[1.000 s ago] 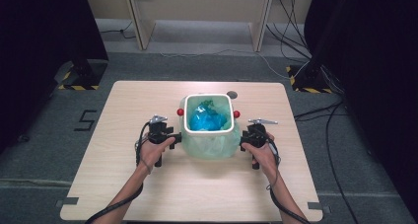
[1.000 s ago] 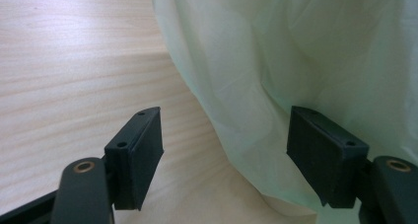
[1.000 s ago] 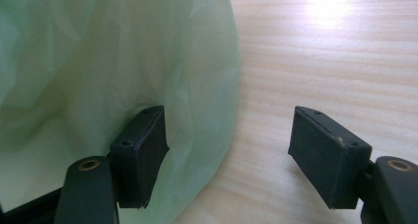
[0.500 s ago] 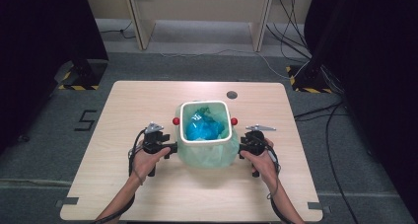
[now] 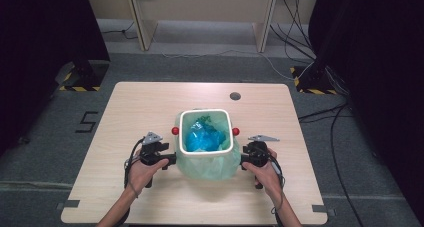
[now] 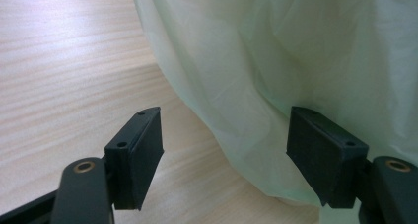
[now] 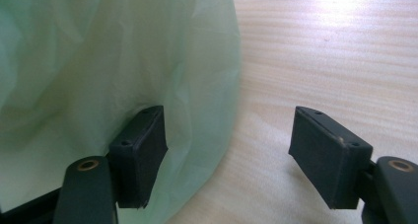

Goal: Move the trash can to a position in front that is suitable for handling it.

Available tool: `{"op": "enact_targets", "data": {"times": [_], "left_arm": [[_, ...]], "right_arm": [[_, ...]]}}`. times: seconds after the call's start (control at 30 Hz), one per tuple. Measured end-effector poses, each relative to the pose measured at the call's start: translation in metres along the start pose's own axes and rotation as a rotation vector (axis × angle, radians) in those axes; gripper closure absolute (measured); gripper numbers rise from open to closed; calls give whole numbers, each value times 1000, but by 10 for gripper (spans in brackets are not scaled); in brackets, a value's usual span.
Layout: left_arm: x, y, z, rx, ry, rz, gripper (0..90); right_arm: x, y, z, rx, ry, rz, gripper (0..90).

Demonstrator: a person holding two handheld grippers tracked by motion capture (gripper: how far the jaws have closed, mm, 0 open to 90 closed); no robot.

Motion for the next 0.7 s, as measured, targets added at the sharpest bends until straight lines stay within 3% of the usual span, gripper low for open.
{"op": "enact_targets", "data": {"times": [0.17,0.27,0.37,0.43,0.7], "left_arm": [[2,-5,3,1,-13,15,285],[2,-5,4,1,-10,-1,280],[0,-3,6,21,-7,0,229],[0,-2,9,35,-5,-9,228],[-13,-6,25,69,34,-12,217]], "right_arm": [[-2,-4,2,4,-8,12,280],[-4,-5,4,5,-13,30,278],[0,-5,4,0,-48,68,196],[1,-6,4,-2,-53,67,197],[7,-11,4,-13,-67,85,184]]}}
Point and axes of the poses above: each handheld gripper's, and its own axes: z roughly backward along the jaws, y roughly out of its top, x roughly to its right, the point moved 9 cm from there along -z, roughly forward along the jaws, and after that the axes turned 11 degrees about z, right-handed, at the moved point
